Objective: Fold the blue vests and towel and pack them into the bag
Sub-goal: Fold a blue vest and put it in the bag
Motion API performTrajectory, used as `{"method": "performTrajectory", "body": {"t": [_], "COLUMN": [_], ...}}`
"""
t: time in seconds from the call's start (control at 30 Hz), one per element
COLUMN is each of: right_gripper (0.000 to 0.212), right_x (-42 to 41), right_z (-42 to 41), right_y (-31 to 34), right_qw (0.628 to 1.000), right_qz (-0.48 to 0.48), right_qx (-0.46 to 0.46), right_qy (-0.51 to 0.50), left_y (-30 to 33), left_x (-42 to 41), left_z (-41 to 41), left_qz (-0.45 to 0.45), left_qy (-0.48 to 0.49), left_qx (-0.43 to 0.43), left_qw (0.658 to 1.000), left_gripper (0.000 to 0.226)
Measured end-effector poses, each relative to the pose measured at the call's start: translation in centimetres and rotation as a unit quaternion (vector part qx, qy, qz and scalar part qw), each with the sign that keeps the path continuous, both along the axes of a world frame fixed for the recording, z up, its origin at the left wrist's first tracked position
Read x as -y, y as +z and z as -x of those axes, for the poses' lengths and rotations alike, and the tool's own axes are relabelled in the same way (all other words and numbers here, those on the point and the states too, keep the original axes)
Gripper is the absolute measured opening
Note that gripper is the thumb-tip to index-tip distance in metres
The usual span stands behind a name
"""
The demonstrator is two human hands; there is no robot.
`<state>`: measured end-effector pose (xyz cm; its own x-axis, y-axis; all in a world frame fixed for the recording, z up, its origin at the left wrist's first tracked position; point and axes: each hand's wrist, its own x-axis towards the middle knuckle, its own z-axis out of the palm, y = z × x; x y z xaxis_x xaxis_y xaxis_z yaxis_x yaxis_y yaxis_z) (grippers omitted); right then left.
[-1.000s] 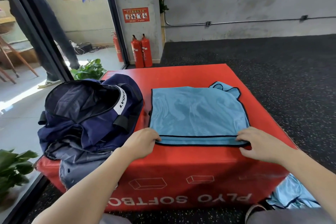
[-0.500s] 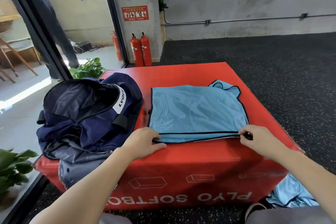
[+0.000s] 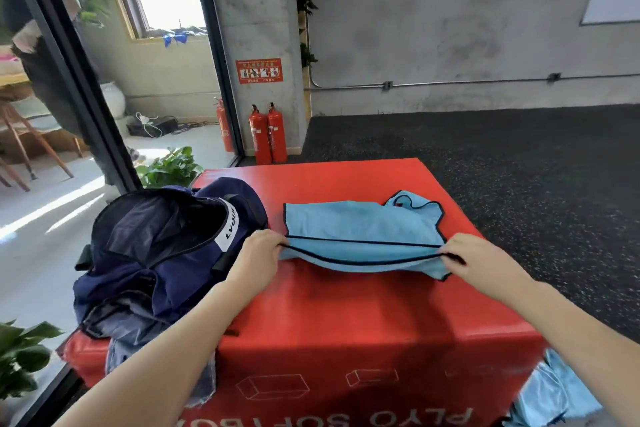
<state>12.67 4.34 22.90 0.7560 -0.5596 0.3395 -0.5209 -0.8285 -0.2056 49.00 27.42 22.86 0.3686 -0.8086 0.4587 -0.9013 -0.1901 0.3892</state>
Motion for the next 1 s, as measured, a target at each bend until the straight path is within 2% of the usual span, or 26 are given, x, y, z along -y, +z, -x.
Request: {"method": "performTrajectory", "body": {"t": [0.23,0.43,0.53,0.67,0.77,0.9,1.0], "right_gripper": [0.005,0.016,0.024,0.022,0.017,0.029,0.027], "right_x": [0.2,-3.0,-5.1,-7.9,-10.1,-12.0,-12.3], "right_z": [-1.8,-0.3,1.4,3.5,4.9,6.9,7.7], "right_y": [15.7,30.3,35.9,41.5,44.5,47.2,48.2], "right_qw": [0.984,0.952,0.938,0.930,0.915,0.899,0.903], "right_qz": [0.012,0.044,0.050,0.029,0.003,-0.046,-0.105], "right_qx": [0.158,0.287,0.332,0.356,0.398,0.432,0.414], "right_qy": [-0.084,-0.100,-0.088,-0.081,-0.068,-0.055,-0.034], "left_y": [17.7,32.7,38.6,44.7,47.9,50.4,51.1], "left_x": [0.1,-2.5,-4.7,-7.8,-10.0,-12.9,-14.4], "left_z": [1.4,3.7,4.6,6.0,7.0,7.5,7.4], "left_qz": [0.121,0.213,0.240,0.275,0.266,0.246,0.232], "left_qy": [0.051,0.056,0.058,0.037,0.003,-0.055,-0.045], "left_qx": [-0.027,-0.060,-0.049,-0.053,-0.070,-0.106,-0.078], "left_qw": [0.991,0.974,0.968,0.959,0.961,0.962,0.968], "left_gripper": [0.022,0.020,0.021,0.012,0.008,0.005,0.003]}}
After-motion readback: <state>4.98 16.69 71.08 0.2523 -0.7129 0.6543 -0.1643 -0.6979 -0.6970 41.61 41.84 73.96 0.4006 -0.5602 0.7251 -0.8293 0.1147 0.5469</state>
